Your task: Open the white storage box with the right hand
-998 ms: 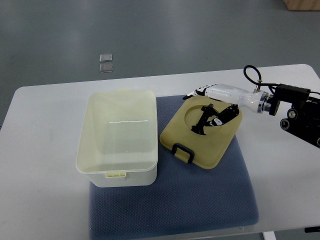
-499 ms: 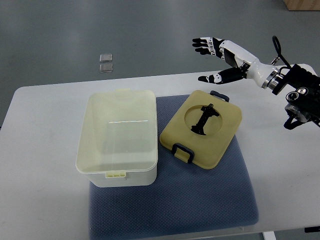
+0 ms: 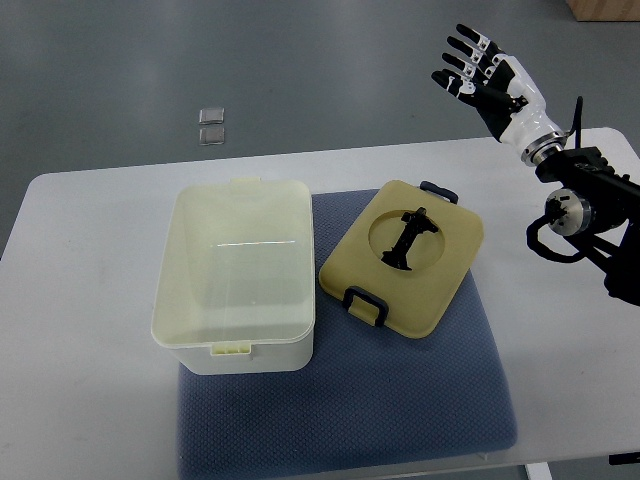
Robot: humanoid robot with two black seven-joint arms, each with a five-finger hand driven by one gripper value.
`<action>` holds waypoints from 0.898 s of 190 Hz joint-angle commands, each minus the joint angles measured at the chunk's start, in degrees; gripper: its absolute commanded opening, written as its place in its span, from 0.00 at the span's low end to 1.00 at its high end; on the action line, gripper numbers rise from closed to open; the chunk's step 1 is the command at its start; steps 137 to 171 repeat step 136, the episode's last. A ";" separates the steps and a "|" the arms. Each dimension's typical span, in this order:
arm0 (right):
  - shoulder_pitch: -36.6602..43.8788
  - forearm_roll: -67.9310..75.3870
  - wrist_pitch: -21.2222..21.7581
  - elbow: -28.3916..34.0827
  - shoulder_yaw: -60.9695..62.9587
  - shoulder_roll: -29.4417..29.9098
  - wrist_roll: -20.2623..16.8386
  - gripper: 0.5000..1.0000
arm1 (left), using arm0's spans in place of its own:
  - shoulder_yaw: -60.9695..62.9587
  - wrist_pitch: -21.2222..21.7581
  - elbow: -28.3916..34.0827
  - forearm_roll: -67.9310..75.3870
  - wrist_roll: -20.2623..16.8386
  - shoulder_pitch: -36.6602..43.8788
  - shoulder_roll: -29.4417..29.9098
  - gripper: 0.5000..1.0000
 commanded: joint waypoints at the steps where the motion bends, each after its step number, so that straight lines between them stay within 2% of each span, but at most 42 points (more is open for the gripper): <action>1: -0.01 3.53 -0.44 -0.07 -0.10 0.26 -3.84 0.79 | 0.00 0.00 0.00 0.00 0.00 -0.08 0.00 1.00; 18: -0.10 6.95 -0.35 -0.07 -0.28 1.23 -5.60 0.79 | 0.00 0.00 0.00 0.00 0.00 0.01 0.00 1.00; 28: -0.19 7.75 -0.09 -0.16 -0.28 1.31 -5.60 0.80 | 0.00 0.00 0.00 0.00 0.00 0.01 0.00 1.00; 33: -0.27 7.92 0.17 -0.16 -0.19 1.49 -5.60 0.86 | 0.00 0.00 0.00 0.00 0.00 0.01 0.00 1.00; 91: -2.73 7.13 0.26 -3.06 0.25 5.80 -4.63 0.86 | 0.00 0.00 0.00 0.00 0.00 0.01 0.00 1.00; 136: -2.82 7.04 0.17 -3.68 0.25 6.06 0.64 0.86 | 0.00 0.00 0.00 0.00 0.00 0.01 0.00 1.00; 171: -2.82 7.04 0.17 -3.68 0.25 6.06 0.64 0.86 | 0.00 0.00 0.00 0.00 0.00 0.01 0.00 1.00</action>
